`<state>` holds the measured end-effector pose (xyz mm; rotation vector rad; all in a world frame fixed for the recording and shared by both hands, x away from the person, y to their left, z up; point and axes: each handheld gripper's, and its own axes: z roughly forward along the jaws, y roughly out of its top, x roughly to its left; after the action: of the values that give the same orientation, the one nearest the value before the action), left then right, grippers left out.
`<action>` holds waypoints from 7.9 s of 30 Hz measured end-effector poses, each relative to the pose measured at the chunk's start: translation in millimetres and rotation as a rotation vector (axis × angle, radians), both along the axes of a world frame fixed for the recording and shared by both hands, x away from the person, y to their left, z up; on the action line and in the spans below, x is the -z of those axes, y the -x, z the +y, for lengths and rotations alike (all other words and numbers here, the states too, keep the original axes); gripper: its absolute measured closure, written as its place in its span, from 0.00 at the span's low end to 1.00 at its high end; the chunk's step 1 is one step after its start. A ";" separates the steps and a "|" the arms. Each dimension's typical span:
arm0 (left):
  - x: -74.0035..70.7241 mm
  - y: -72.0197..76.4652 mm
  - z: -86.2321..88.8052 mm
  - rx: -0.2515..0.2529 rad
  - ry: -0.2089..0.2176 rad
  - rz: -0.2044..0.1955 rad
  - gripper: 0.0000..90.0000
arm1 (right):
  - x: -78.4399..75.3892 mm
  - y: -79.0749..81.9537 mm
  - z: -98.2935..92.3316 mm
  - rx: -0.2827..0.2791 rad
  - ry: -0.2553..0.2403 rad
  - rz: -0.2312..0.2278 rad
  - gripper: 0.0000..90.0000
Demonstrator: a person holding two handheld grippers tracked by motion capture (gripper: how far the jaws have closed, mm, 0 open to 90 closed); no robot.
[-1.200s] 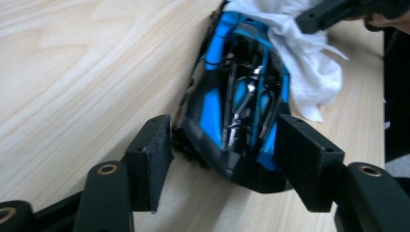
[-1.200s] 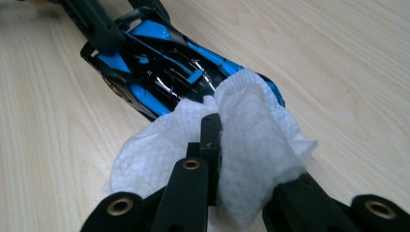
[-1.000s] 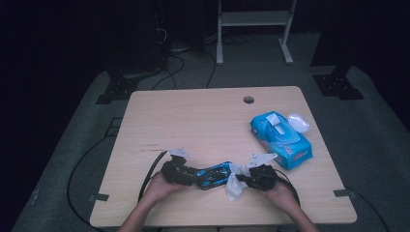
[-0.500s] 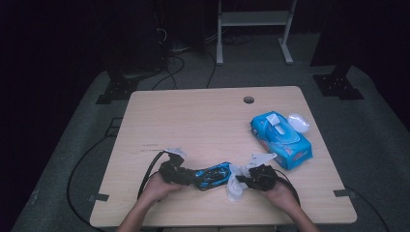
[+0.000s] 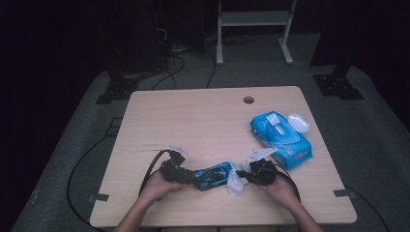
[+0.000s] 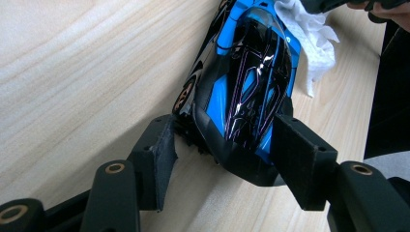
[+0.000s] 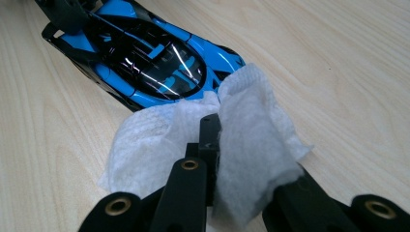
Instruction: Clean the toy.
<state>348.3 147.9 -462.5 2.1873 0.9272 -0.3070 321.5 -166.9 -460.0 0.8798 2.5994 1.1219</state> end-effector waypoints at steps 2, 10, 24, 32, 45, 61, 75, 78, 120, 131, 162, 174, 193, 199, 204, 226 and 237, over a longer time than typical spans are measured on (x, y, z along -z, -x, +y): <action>-2.5 0.3 0.1 0.008 -0.016 -0.027 0.55 | -0.8 -0.8 -0.7 0.002 -0.007 -0.001 0.91; -5.5 12.0 -2.9 0.022 -0.039 -0.177 0.56 | -2.8 -8.6 -7.1 0.002 -0.053 0.023 0.89; -4.8 9.8 -1.0 0.012 -0.032 -0.117 0.53 | -4.3 -31.4 -0.2 -0.036 -0.089 0.087 0.87; -7.3 8.1 -2.2 0.006 -0.043 -0.082 0.63 | -2.1 -31.2 0.4 -0.040 -0.082 0.084 0.87; -8.2 28.8 -4.8 0.066 -0.031 -0.313 0.65 | 1.5 -42.5 -13.5 -0.061 -0.168 0.209 0.58; -8.3 53.1 -5.9 0.155 -0.067 -0.572 0.65 | 12.9 -39.9 -9.5 -0.178 -0.290 0.391 0.55; 4.7 19.1 -7.4 0.184 0.041 -0.250 0.28 | -6.4 -18.9 -9.4 -0.272 -0.252 0.170 0.65; 4.3 19.3 -7.6 0.238 0.095 -0.256 0.42 | -9.4 -17.0 -9.0 -0.278 -0.261 0.143 0.66; -5.5 34.3 -38.8 0.163 0.048 -0.493 0.64 | -46.8 15.3 9.3 0.046 -0.057 -0.216 0.90; -2.8 37.2 -45.1 0.181 0.066 -0.491 0.65 | -32.8 19.4 21.1 0.070 -0.042 -0.261 0.91; -2.2 39.1 -47.5 0.205 0.053 -0.555 0.65 | -26.7 21.4 23.5 0.132 -0.105 -0.254 0.91; -2.7 37.2 -41.8 0.206 0.046 -0.562 0.65 | -29.0 16.9 7.0 0.165 -0.073 -0.265 0.91; -2.5 35.3 -40.6 0.200 0.046 -0.562 0.65 | -29.9 15.3 -20.9 0.226 -0.112 -0.224 0.91; -3.2 36.0 -40.1 0.202 0.039 -0.566 0.65 | -28.9 20.3 8.7 0.126 -0.087 -0.253 0.91; -2.6 35.0 -39.0 0.200 0.045 -0.563 0.65 | -26.5 12.4 -18.2 0.220 -0.092 -0.224 0.91; -2.7 35.8 -41.0 0.206 0.043 -0.568 0.65 | -31.6 27.1 83.5 -0.072 -0.093 -0.234 0.91; -3.2 35.4 -42.0 0.203 0.039 -0.571 0.65 | -32.0 10.7 -0.2 0.185 -0.049 -0.250 0.91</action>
<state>312.8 105.9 -459.3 2.1577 0.3810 0.2016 310.7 -167.1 -428.0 0.9046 2.2503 1.1655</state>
